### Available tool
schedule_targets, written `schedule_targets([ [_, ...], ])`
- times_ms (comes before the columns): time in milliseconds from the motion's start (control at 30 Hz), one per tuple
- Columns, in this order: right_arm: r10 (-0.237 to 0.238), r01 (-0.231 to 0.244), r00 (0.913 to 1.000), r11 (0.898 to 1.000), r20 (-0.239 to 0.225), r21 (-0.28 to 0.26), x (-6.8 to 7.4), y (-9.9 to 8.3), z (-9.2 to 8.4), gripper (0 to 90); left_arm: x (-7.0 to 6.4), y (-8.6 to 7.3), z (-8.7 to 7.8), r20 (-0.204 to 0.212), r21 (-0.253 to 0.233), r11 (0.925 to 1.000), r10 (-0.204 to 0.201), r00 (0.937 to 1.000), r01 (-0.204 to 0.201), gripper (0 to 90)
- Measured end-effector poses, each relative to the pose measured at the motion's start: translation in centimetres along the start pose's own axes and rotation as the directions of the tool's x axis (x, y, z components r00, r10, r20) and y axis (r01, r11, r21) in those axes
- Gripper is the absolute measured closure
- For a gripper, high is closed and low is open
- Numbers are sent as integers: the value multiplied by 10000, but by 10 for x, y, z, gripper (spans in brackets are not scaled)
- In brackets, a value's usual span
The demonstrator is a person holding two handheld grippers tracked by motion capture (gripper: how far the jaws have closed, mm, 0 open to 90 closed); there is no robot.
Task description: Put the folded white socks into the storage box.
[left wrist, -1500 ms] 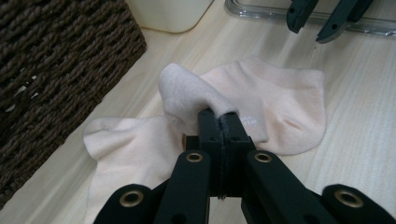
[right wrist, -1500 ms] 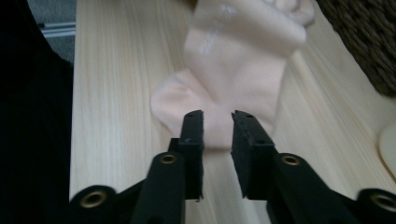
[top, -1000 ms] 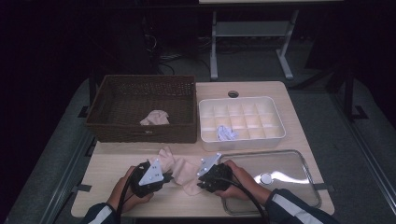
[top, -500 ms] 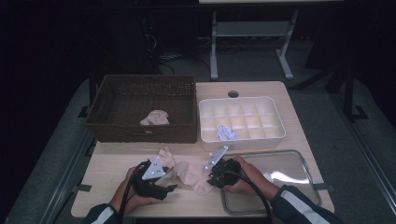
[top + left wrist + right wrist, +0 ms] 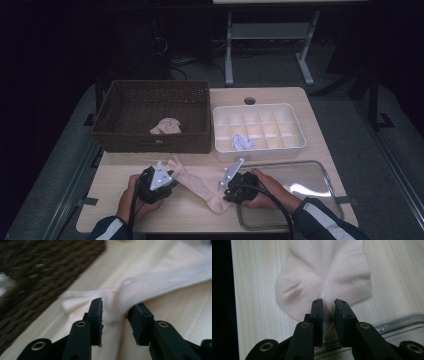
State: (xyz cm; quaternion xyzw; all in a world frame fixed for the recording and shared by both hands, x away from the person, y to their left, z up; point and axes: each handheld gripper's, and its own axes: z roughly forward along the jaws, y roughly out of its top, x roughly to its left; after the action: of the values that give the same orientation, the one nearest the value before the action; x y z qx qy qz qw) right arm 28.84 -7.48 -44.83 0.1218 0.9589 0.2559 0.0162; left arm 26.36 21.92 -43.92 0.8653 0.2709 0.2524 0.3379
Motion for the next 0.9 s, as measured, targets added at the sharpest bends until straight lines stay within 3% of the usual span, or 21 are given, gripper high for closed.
schedule_targets([
  [100, -252, 253, 9996, 9997, -119, 72, 2, 0, -1, 766, 7, -3, -5, -157, -73, 9997, -245, 9996, 244, 558],
  [133, -297, 298, 9995, 9995, -127, 92, 2, 0, -1, 766, 13, -7, -9, -39, -158, 9975, -684, 9976, 684, 535],
  [200, -391, 393, 9991, 9992, -190, 102, 2, 0, -1, 765, 18, -8, -13, -25, -331, 9935, -1094, 9940, 1093, 503],
  [300, -563, 567, 9981, 9983, -252, 159, 3, 0, -1, 765, 22, -8, -17, -76, -499, 9892, -1386, 9903, 1381, 478],
  [333, -734, 737, 9970, 9972, -234, 154, 4, 0, -1, 763, 25, -7, -18, 267, -577, 9848, -1627, 9863, 1640, 461],
  [367, -734, 737, 9970, 9972, -234, 154, 4, 0, -1, 763, 25, -7, -18, 267, -577, 9848, -1627, 9863, 1640, 454],
  [400, -860, 864, 9960, 9961, -229, 155, 6, 0, -1, 763, 21, -6, -15, 742, -719, 9829, -1643, 9836, 1696, 445],
  [467, -919, 923, 9955, 9955, -217, 189, 6, 1, -1, 762, 13, -2, -11, 1374, -678, 9891, -1201, 9832, 1303, 454],
  [533, -890, 895, 9958, 9958, -231, 199, 6, 1, -2, 757, 4, 3, -5, 1626, -431, 9965, -642, 9846, 721, 498],
  [667, -910, 912, 9958, 9956, -111, 196, 6, 1, -2, 726, -13, 8, 8, 2519, -6, 9991, 411, 9669, -423, 638],
  [700, -929, 930, 9957, 9955, -31, 173, 6, 1, -2, 725, -17, 7, 10, 2785, 159, 9977, 590, 9586, -661, 658],
  [767, -910, 908, 9958, 9958, 130, 116, 7, 1, -2, 735, -19, 5, 12, 3082, 423, 9952, 715, 9486, -887, 732],
  [800, -900, 899, 9956, 9959, 266, 50, 7, 2, -2, 745, -21, 4, 13, 3109, 574, 9936, 745, 9475, -970, 739],
  [833, -864, 869, 9955, 9962, 400, -98, 6, 2, -3, 765, -21, 2, 13, 3305, 727, 9926, 679, 9414, -971, 740],
  [900, -560, 593, 9966, 9968, 610, -542, 5, 3, -7, 816, -22, 0, 13, 3418, 871, 9910, 665, 9374, -1021, 760],
])
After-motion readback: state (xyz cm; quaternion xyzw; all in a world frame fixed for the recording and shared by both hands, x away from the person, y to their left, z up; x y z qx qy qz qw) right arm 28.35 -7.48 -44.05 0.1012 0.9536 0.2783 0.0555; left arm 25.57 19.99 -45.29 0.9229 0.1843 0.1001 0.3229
